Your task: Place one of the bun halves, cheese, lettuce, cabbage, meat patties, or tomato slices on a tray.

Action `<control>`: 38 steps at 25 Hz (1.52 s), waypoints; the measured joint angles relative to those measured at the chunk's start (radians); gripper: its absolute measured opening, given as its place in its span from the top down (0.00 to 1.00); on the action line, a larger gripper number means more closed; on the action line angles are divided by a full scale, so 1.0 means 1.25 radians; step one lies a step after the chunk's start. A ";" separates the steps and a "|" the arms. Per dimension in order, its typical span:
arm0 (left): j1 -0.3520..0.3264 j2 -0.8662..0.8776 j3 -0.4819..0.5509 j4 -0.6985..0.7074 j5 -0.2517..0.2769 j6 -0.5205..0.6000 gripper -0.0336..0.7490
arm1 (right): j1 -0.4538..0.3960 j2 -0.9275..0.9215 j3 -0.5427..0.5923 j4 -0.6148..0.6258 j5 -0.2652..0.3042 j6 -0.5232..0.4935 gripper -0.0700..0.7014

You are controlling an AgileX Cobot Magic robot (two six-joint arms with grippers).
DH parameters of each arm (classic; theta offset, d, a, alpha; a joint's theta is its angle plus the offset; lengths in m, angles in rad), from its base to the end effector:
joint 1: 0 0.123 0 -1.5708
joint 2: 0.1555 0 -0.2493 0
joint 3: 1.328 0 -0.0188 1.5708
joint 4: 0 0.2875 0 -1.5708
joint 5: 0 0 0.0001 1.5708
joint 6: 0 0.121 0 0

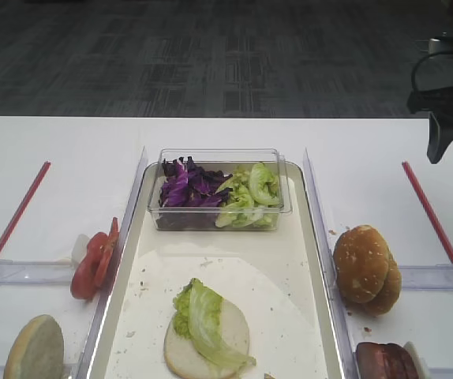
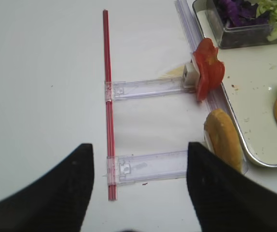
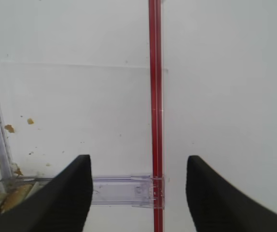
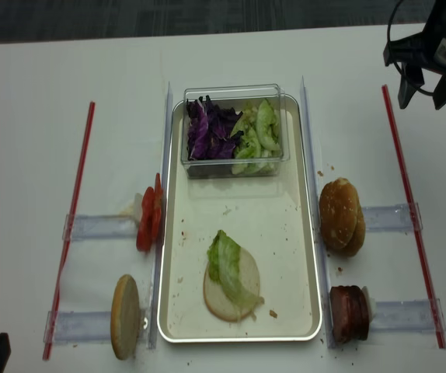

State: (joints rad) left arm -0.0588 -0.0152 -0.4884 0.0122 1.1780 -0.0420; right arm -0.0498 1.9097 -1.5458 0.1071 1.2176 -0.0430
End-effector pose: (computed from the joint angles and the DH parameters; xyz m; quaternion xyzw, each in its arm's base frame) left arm 0.0820 -0.0035 0.2665 0.0068 0.8814 -0.0177 0.4720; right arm 0.4094 -0.0083 0.1620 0.0200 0.9978 0.0491 0.0406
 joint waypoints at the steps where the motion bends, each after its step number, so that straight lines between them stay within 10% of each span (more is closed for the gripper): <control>1: 0.000 0.000 0.000 0.000 0.000 0.000 0.41 | 0.000 0.000 0.000 0.001 0.000 -0.001 0.34; 19: 0.000 0.000 0.000 0.000 0.000 0.000 0.41 | -0.002 -0.171 0.202 -0.009 0.001 -0.019 0.34; 38: 0.000 0.000 0.000 0.001 0.000 0.000 0.41 | -0.002 -0.544 0.652 0.009 -0.067 -0.032 0.34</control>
State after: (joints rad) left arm -0.0588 -0.0152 -0.4884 0.0138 1.1780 -0.0420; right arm -0.0519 1.2297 -0.7304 0.1188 1.1332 -0.0829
